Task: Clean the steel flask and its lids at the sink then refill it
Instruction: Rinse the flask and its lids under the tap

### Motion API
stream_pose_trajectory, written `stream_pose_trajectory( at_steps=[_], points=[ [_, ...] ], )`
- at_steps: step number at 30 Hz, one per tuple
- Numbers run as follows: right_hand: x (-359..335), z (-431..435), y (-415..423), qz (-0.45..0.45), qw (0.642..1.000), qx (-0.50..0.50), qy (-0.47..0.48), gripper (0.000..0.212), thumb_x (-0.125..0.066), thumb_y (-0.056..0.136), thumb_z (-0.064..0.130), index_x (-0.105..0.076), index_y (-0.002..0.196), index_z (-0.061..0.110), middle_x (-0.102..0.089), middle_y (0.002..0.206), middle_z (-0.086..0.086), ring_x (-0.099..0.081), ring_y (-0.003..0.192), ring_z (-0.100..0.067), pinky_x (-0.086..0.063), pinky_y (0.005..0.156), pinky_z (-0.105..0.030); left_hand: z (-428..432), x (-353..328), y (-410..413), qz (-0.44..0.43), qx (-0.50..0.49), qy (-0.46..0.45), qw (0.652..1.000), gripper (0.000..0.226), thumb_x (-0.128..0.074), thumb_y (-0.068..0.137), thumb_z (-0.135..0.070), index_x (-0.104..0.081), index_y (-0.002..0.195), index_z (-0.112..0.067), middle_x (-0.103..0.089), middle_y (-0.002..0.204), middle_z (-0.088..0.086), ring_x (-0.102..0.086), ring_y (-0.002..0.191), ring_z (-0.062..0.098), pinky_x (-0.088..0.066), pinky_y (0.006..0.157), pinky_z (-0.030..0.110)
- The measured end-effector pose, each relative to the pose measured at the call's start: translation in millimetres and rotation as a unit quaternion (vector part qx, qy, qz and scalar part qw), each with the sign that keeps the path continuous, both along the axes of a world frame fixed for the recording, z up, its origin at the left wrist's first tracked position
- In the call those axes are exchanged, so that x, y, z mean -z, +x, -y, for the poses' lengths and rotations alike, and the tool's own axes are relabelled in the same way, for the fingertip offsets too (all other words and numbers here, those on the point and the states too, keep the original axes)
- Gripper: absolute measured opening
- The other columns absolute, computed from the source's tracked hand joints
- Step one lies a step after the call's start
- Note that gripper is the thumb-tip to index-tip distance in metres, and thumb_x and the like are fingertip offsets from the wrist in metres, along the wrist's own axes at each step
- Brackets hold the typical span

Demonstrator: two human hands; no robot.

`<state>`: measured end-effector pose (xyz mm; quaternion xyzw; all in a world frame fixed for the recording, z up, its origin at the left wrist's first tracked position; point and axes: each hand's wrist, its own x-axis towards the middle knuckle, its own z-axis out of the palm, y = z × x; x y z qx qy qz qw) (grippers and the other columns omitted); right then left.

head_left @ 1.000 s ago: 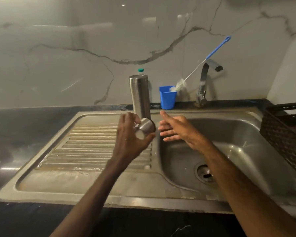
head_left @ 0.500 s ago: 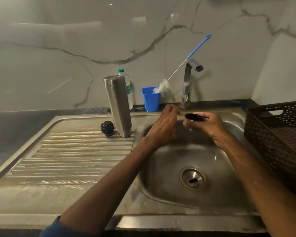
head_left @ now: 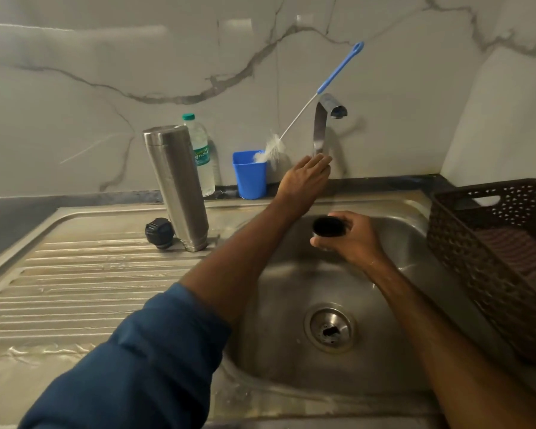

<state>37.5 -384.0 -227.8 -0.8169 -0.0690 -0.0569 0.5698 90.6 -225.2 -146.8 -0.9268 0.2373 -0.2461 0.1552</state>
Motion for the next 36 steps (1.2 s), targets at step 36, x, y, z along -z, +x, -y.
stream_pose_trajectory(
  at_steps=[36],
  points=[
    [5.8,-4.6,6.1,-0.020,1.000,-0.006,-0.009,0.065,-0.101,0.055,0.024,-0.076,0.114,0.018,-0.078,0.101,0.003,-0.074,0.091,-0.015,-0.064,0.079,-0.036,-8.1,13.5,-13.2,-0.280,-0.040,-0.475,0.833,0.085,-0.055,0.087,0.015,-0.029,0.160,-0.018,-0.051,0.150,0.014,-0.050,0.138,0.033,-0.048,0.110,0.044]
  ],
)
